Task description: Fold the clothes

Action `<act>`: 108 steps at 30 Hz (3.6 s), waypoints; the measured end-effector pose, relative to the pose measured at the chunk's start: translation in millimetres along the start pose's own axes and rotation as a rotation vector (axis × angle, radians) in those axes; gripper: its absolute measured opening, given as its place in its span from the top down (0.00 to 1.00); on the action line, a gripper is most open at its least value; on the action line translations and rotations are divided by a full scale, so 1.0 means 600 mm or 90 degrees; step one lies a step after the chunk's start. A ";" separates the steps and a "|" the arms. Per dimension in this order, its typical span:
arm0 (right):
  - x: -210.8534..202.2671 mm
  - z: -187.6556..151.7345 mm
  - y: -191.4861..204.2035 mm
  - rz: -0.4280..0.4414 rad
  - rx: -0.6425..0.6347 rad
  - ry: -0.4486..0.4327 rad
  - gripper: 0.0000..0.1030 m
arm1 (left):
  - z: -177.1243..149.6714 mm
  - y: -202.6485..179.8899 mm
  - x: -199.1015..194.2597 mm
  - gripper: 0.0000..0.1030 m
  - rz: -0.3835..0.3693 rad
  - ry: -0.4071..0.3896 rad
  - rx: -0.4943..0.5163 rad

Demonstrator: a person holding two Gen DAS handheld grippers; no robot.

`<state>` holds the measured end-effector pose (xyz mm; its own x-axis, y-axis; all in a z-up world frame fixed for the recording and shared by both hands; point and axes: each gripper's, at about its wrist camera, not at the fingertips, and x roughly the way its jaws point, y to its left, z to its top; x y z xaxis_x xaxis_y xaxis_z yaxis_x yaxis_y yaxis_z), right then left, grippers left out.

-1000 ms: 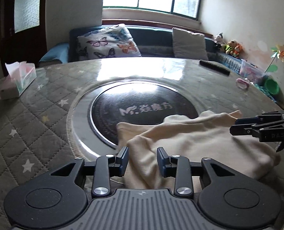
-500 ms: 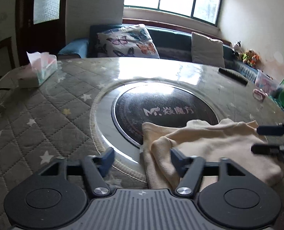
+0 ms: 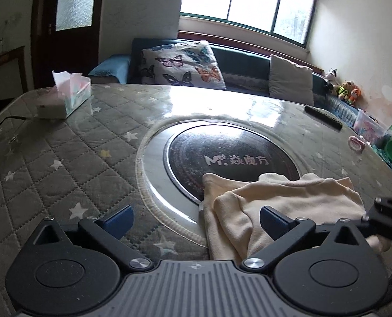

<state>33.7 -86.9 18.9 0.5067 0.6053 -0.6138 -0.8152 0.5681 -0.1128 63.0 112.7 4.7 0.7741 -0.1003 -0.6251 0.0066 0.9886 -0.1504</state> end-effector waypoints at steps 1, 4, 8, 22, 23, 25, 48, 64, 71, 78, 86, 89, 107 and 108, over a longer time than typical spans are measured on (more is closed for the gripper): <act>0.002 0.002 0.009 0.003 -0.014 0.000 0.42 | 0.002 0.003 0.000 0.00 0.006 0.000 -0.007; 0.015 0.010 0.036 0.004 -0.056 0.000 0.42 | 0.007 0.018 -0.002 0.00 0.005 0.000 -0.050; 0.035 0.016 0.068 -0.008 -0.106 0.006 0.46 | 0.009 0.038 0.003 0.00 -0.006 0.020 -0.116; 0.042 0.017 0.078 -0.024 -0.103 0.003 0.83 | 0.002 0.051 0.034 0.03 -0.101 0.099 -0.257; 0.034 0.018 0.074 -0.025 -0.096 -0.005 0.83 | 0.001 0.052 0.038 0.04 -0.112 0.108 -0.273; 0.021 0.021 0.065 -0.026 -0.078 -0.019 0.84 | 0.000 0.051 0.041 0.05 -0.130 0.115 -0.295; -0.026 0.006 0.047 0.001 -0.044 -0.059 0.85 | -0.024 0.077 0.069 0.78 -0.251 0.173 -0.526; -0.071 -0.040 -0.069 -0.070 0.113 -0.026 0.79 | -0.029 0.072 0.071 0.85 -0.222 0.163 -0.485; -0.068 -0.112 -0.205 -0.213 0.271 0.010 0.78 | -0.026 0.068 0.069 0.85 -0.214 0.161 -0.470; -0.052 -0.152 -0.268 -0.214 0.373 0.013 0.67 | -0.015 0.056 0.066 0.85 -0.203 0.152 -0.441; -0.071 -0.161 -0.272 -0.179 0.420 -0.026 0.91 | 0.016 0.026 0.057 0.87 -0.204 0.133 -0.389; -0.098 -0.159 -0.274 -0.190 0.425 -0.054 0.92 | 0.034 0.001 0.061 0.87 -0.214 0.128 -0.362; -0.246 -0.177 -0.423 -0.388 0.423 -0.086 0.92 | 0.146 -0.259 0.197 0.88 -0.305 0.157 -0.215; -0.248 -0.181 -0.432 -0.395 0.426 -0.083 0.92 | 0.149 -0.272 0.205 0.88 -0.309 0.158 -0.205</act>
<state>139.1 -384.8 54.7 0.8596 0.1190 -0.4970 -0.0747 0.9913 0.1082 213.7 -51.0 20.6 0.5603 -0.5900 -0.5813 0.0987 0.7444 -0.6604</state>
